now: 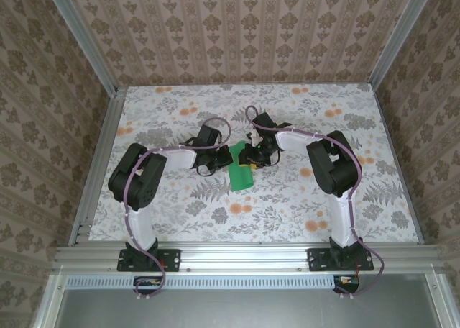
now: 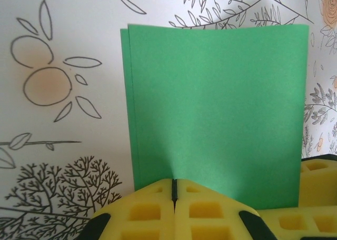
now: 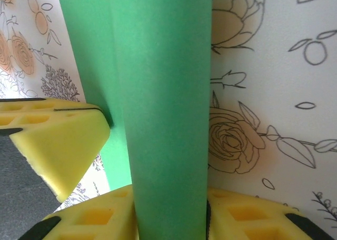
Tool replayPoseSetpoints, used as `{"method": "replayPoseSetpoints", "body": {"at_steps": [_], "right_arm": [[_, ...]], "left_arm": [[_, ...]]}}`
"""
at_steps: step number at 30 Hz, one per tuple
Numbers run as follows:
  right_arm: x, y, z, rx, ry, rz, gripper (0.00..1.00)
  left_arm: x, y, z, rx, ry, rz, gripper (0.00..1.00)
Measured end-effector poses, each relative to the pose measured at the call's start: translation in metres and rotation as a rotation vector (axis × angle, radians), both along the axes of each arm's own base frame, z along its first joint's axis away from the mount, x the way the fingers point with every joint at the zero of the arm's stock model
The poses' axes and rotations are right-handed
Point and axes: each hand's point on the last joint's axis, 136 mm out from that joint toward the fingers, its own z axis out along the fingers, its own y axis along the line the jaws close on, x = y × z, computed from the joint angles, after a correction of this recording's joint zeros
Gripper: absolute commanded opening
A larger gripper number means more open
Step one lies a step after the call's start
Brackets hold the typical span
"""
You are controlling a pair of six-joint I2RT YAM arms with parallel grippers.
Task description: Fold a paper plane with a square sheet of paper (pick it up from the middle)
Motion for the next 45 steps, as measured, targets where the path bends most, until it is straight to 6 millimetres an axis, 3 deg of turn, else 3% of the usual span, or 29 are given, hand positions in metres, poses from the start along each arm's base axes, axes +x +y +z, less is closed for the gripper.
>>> {"method": "replayPoseSetpoints", "body": {"at_steps": [7,12,17,26,36,45], "right_arm": [[0.001,0.003,0.010,0.001,-0.035,0.000,0.55],[0.006,-0.025,0.019,-0.076,-0.086,-0.061,0.57],[0.015,-0.037,0.042,-0.081,-0.149,-0.088,0.47],[0.004,0.001,0.062,0.057,-0.176,0.013,0.32],[-0.002,0.011,0.033,0.083,-0.102,0.039,0.26],[0.000,0.009,0.025,0.092,-0.087,0.032,0.25]], "left_arm": [[0.000,0.001,-0.001,0.006,0.000,0.004,0.00],[0.000,0.001,-0.001,0.006,0.000,0.004,0.00],[0.000,0.001,-0.001,0.006,0.002,0.003,0.00],[0.000,0.001,-0.001,0.015,0.006,-0.002,0.00],[0.000,0.001,-0.001,0.044,0.004,-0.034,0.00],[0.000,0.002,-0.001,0.049,0.001,-0.039,0.00]]}}
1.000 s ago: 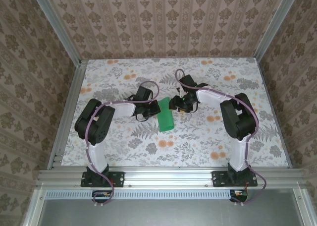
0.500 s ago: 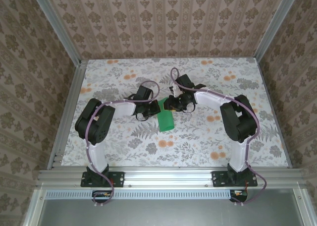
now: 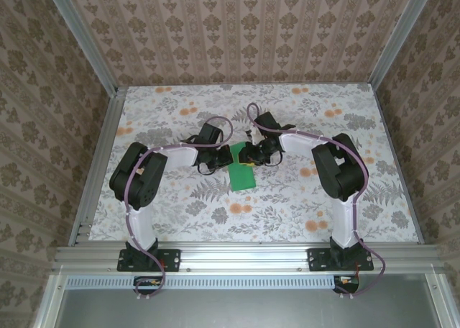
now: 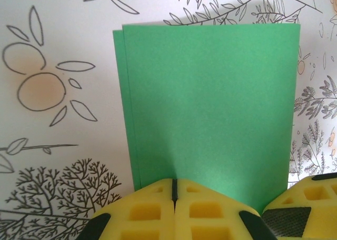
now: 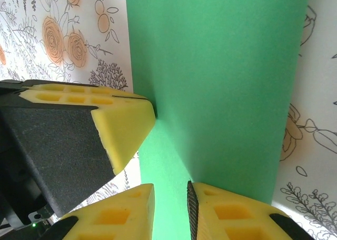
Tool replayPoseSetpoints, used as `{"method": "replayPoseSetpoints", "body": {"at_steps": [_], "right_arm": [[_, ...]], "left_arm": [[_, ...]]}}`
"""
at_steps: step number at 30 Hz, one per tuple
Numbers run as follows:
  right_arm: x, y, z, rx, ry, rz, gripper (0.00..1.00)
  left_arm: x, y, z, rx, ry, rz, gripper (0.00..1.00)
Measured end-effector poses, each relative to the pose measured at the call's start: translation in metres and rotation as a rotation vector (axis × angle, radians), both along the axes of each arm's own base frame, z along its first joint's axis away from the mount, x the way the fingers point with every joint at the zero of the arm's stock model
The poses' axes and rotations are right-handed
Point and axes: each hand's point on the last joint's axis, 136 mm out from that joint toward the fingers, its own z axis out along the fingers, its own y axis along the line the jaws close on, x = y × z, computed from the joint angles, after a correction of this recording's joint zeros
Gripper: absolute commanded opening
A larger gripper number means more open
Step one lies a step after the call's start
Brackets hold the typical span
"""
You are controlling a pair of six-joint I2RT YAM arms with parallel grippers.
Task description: Fold a paper plane with a square sheet of paper (pick it up from the middle)
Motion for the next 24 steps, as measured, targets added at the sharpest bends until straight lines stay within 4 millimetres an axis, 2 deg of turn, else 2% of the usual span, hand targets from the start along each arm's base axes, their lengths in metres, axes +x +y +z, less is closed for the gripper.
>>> {"method": "replayPoseSetpoints", "body": {"at_steps": [24], "right_arm": [[-0.007,-0.015,-0.022,-0.024,0.040,-0.023,0.22]], "left_arm": [[0.000,0.000,-0.001,0.011,0.001,-0.014,0.00]]}}
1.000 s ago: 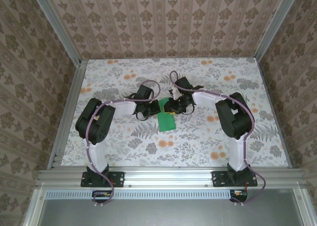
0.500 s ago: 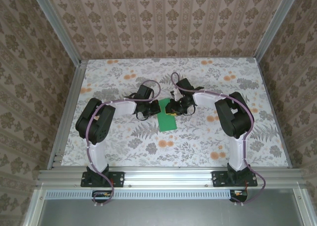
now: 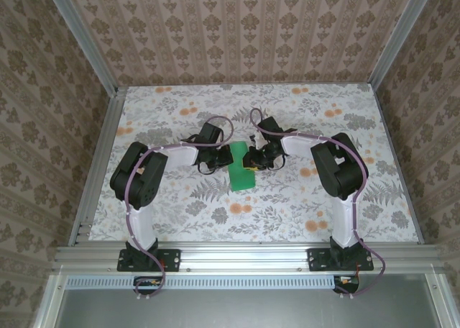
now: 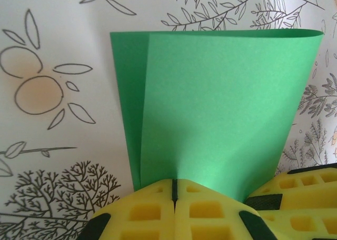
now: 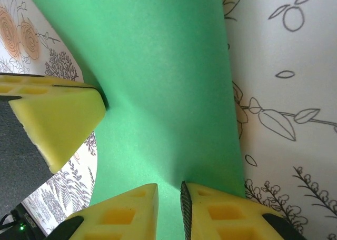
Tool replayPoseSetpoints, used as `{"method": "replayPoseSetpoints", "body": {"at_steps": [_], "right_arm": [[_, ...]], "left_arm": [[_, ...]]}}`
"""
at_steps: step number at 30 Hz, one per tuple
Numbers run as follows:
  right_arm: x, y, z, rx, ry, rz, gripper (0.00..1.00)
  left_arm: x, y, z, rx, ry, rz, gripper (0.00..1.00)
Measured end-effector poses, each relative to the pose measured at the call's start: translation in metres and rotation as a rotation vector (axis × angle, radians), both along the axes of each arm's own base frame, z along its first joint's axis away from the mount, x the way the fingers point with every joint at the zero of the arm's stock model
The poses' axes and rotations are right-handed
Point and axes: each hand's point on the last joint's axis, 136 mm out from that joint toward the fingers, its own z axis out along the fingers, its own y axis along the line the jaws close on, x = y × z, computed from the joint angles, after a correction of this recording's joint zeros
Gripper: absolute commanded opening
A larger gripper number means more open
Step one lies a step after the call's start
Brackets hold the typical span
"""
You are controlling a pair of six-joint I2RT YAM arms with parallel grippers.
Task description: Fold a paper plane with a square sheet of paper (pick it up from the middle)
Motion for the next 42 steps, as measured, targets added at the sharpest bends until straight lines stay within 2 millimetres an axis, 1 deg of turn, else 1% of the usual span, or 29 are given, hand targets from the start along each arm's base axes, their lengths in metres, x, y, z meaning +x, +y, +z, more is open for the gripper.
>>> {"method": "replayPoseSetpoints", "body": {"at_steps": [5,11,13,16,19,24,27,30,35,42], "right_arm": [[-0.001,0.000,0.002,0.014,-0.005,0.001,0.22],[-0.013,-0.004,0.011,0.028,-0.003,0.006,0.22],[-0.021,-0.005,0.008,0.030,0.013,0.012,0.21],[-0.034,-0.008,-0.002,0.023,0.047,0.016,0.20],[-0.035,-0.008,-0.002,0.030,0.045,0.019,0.17],[-0.038,-0.009,-0.002,0.025,0.044,0.019,0.16],[-0.047,-0.011,0.002,0.015,0.050,0.025,0.15],[-0.057,-0.007,0.006,0.014,0.052,0.043,0.14],[-0.073,-0.010,-0.006,-0.001,0.092,0.047,0.12],[-0.075,-0.010,-0.004,0.011,0.088,0.040,0.11]], "left_arm": [[0.000,0.000,0.000,0.000,0.000,0.000,0.00],[0.000,0.000,0.000,0.000,0.000,0.000,0.00],[0.000,0.000,0.000,0.000,0.000,0.001,0.00],[0.000,0.000,0.000,0.000,0.000,0.000,0.00],[0.000,0.000,0.000,0.000,0.000,0.001,0.00],[0.000,0.000,0.000,0.000,0.000,0.000,0.00],[0.000,0.000,0.000,0.000,0.000,0.001,0.00],[0.000,0.000,0.000,0.000,0.000,0.001,0.00],[0.000,0.000,0.000,0.000,0.000,0.000,0.00],[0.000,0.000,0.000,0.002,0.003,0.001,0.00]]}}
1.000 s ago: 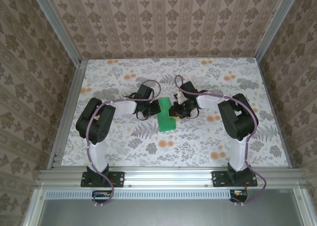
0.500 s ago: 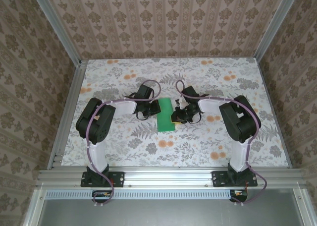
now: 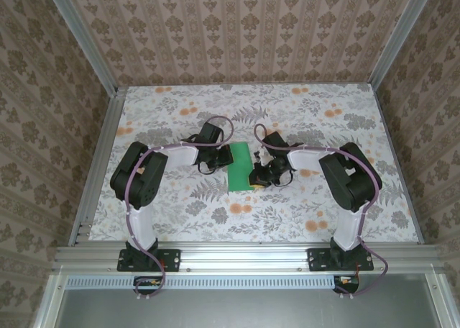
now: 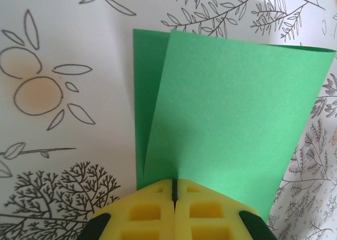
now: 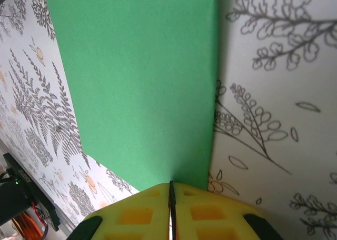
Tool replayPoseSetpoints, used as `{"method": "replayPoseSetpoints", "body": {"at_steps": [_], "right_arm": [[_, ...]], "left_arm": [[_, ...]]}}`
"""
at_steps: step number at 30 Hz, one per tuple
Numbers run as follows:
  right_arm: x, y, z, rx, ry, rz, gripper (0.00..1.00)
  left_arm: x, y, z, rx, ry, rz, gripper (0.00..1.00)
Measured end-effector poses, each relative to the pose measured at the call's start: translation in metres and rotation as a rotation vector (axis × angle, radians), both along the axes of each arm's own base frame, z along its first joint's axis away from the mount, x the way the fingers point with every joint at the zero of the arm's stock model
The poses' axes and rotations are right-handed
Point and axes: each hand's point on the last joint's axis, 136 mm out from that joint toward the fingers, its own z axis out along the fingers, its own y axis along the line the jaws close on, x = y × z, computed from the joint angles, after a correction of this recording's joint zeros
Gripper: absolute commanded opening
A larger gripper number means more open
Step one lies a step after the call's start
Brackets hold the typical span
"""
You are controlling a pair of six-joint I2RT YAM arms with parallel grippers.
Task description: Fold a paper plane with a square sheet of paper (pick it up from the middle)
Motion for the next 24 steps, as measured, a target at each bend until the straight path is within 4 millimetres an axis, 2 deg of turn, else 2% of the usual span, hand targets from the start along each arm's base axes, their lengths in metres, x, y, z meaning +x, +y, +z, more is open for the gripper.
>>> {"method": "replayPoseSetpoints", "body": {"at_steps": [11,14,16,19,24], "right_arm": [[-0.013,-0.008,0.001,-0.021,0.030,-0.007,0.10],[-0.009,-0.006,0.004,-0.017,0.024,-0.010,0.13],[0.000,-0.003,0.011,-0.002,0.005,-0.025,0.15],[0.025,0.005,0.031,0.048,-0.067,-0.055,0.16],[0.083,0.012,0.064,0.134,-0.195,-0.140,0.15]], "left_arm": [[0.000,0.000,0.000,0.001,0.001,-0.001,0.00],[0.000,0.000,0.000,0.001,0.002,-0.001,0.00],[0.000,0.000,0.000,0.002,0.003,-0.001,0.00],[0.000,0.000,0.000,0.003,0.004,-0.001,0.00],[0.000,0.000,0.000,0.003,0.003,-0.003,0.00]]}}
